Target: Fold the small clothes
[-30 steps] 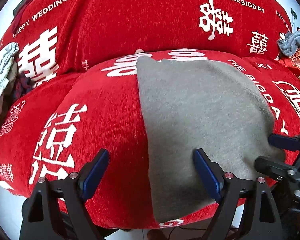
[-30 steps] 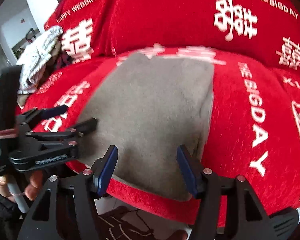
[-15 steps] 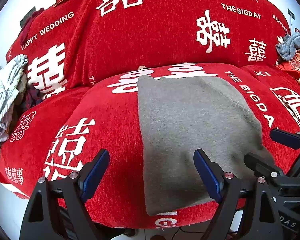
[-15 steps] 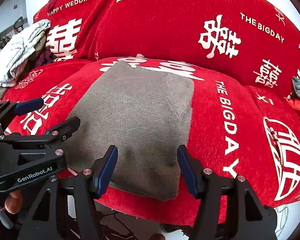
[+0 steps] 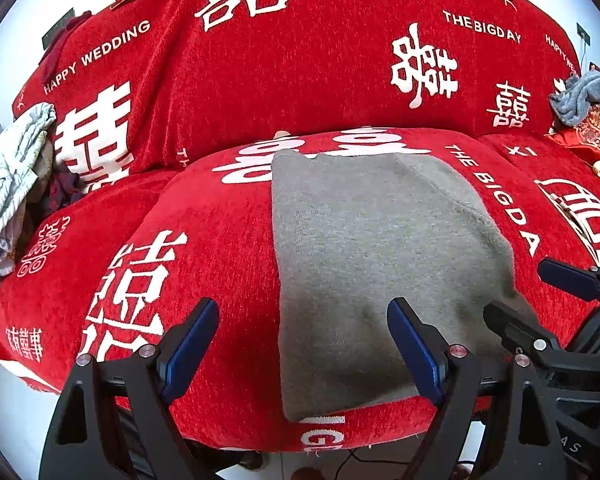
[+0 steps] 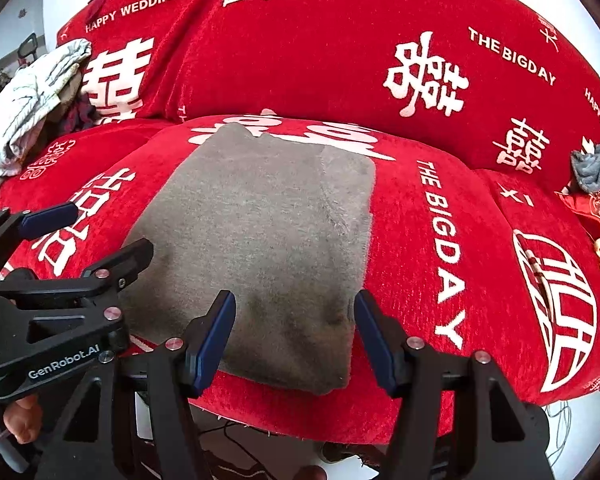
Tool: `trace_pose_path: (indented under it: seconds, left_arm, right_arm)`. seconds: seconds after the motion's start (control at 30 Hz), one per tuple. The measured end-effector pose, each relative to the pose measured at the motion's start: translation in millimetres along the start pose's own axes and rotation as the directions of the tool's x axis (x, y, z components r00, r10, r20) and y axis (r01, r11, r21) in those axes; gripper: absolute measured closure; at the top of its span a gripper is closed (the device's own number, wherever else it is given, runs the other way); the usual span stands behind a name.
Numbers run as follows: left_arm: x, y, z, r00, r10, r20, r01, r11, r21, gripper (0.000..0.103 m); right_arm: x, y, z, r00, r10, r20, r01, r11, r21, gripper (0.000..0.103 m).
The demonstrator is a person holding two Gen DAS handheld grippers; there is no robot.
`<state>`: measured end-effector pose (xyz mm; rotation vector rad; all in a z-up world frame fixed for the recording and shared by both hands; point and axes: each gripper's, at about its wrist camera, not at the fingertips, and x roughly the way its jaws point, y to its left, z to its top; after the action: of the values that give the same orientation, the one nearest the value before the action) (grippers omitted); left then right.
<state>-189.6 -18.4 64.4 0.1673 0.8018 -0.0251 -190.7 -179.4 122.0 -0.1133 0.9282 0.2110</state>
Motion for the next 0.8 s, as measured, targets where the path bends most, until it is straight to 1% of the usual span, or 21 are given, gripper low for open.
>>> trace_pose_path:
  seconds: [0.13, 0.27, 0.53, 0.8]
  left_arm:
    - [-5.7, -5.5, -2.4, 0.998, 0.052, 0.04, -0.053, 0.998, 0.03, 0.016]
    - [-8.3, -3.4, -3.8, 0.997, 0.054, 0.049, -0.054, 0.998, 0.015, 0.016]
    - [-7.3, -0.5, -5.6, 0.995, 0.088, 0.052, -0.088, 0.996, 0.008, 0.016]
    - [-6.3, 0.6, -6.5, 0.994, 0.098, 0.041, -0.098, 0.995, 0.001, 0.016]
  right_arm:
    - [-0.9, 1.3, -0.3, 1.0, -0.011, -0.001, 0.011, 1.0, -0.003, 0.038]
    - [-3.0, 2.1, -0.6, 1.0, -0.009, 0.004, 0.009, 1.0, -0.005, 0.038]
    - [-7.3, 7.0, -0.6, 1.0, -0.014, 0.013, 0.014, 1.0, -0.02, 0.038]
    - [-7.4, 7.5, -0.7, 1.0, -0.015, 0.013, 0.015, 1.0, -0.02, 0.038]
